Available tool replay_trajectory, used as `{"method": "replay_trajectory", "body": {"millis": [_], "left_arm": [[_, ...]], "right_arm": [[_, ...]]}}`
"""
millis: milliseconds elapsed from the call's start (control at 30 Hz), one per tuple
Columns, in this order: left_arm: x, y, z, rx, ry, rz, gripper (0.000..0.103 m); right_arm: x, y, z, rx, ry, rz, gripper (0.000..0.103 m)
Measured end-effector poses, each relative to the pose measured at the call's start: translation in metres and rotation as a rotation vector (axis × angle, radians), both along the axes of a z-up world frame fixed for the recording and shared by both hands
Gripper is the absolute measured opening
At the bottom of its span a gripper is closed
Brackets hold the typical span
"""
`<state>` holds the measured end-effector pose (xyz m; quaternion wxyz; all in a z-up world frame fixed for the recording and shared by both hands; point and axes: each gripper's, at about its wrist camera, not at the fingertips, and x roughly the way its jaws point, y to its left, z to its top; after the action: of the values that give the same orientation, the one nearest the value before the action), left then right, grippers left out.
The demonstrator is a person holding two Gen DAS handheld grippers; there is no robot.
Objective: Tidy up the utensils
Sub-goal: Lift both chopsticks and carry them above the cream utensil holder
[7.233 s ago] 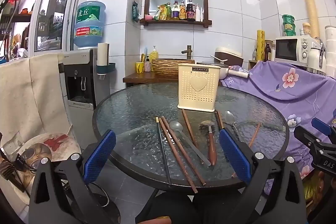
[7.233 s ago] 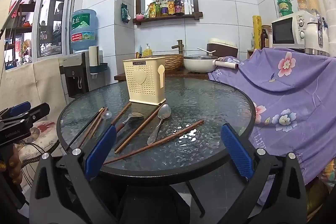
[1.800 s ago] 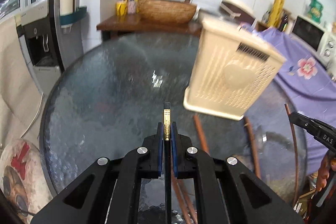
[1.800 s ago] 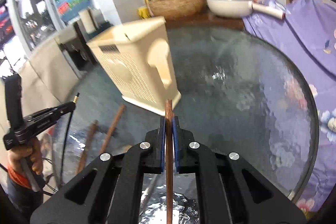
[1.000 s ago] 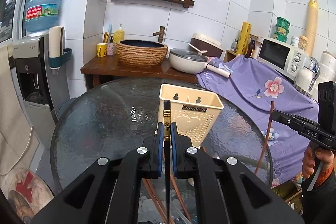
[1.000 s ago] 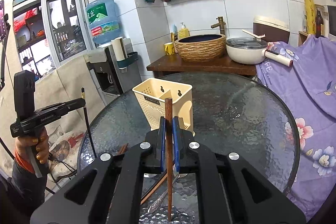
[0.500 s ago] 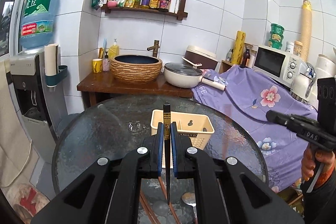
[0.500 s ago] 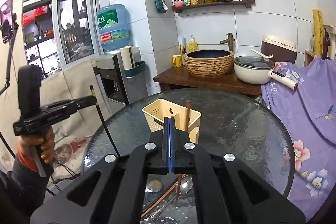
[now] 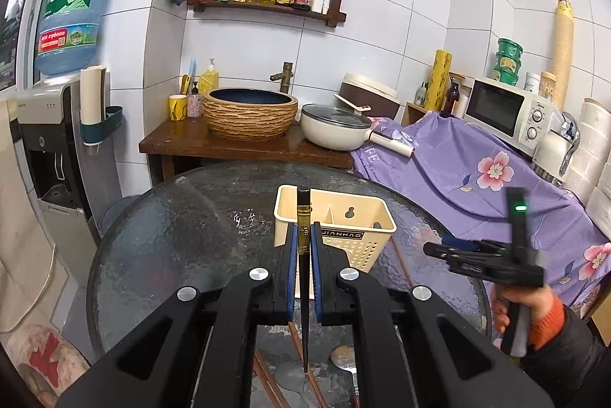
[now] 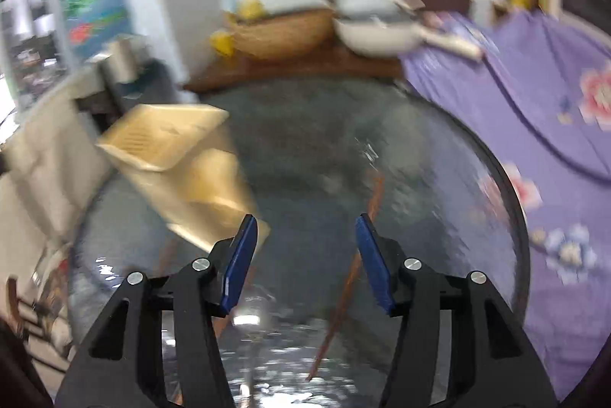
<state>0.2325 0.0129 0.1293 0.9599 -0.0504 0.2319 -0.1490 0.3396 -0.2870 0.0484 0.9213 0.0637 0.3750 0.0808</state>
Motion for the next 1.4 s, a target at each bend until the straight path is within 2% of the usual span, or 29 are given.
{"method": "replay_trajectory", "body": {"millis": [167, 200, 267, 400, 500, 600, 700, 767, 933, 1133, 1400], "left_arm": [[0.000, -0.001, -0.001, -0.004, 0.002, -0.003, 0.007], [0.000, -0.001, 0.000, -0.002, 0.002, -0.005, 0.007], [0.000, -0.002, 0.000, 0.000, 0.002, -0.007, 0.007], [0.000, -0.003, -0.001, 0.004, 0.004, -0.010, 0.007], [0.001, -0.002, -0.003, 0.009, 0.008, -0.011, 0.007], [0.001, -0.002, -0.003, 0.010, 0.010, -0.014, 0.007], [0.001, -0.004, -0.003, 0.015, 0.005, -0.014, 0.007], [0.002, -0.005, -0.003, 0.014, 0.003, -0.014, 0.007], [0.002, -0.005, -0.003, 0.014, 0.004, -0.015, 0.007], [0.003, -0.007, -0.002, 0.026, -0.001, 0.002, 0.007], [0.004, -0.009, 0.001, 0.029, -0.004, 0.009, 0.007]], "right_arm": [[0.044, -0.027, -0.043, -0.050, 0.139, -0.144, 0.051], [0.056, -0.028, -0.052, -0.096, 0.169, -0.163, 0.050], [0.069, -0.029, -0.063, -0.165, 0.196, -0.197, 0.045], [0.095, -0.041, -0.079, -0.229, 0.254, -0.262, 0.044], [0.108, -0.056, -0.086, -0.200, 0.289, -0.278, 0.040], [0.112, -0.068, -0.088, -0.134, 0.299, -0.293, 0.035], [0.117, -0.076, -0.094, -0.113, 0.297, -0.290, 0.026], [0.115, -0.077, -0.096, -0.111, 0.300, -0.291, 0.018], [0.116, -0.070, -0.097, -0.152, 0.309, -0.264, 0.009], [0.115, -0.062, -0.096, -0.174, 0.310, -0.223, 0.007], [0.095, -0.054, -0.084, -0.112, 0.253, -0.168, 0.007]]}}
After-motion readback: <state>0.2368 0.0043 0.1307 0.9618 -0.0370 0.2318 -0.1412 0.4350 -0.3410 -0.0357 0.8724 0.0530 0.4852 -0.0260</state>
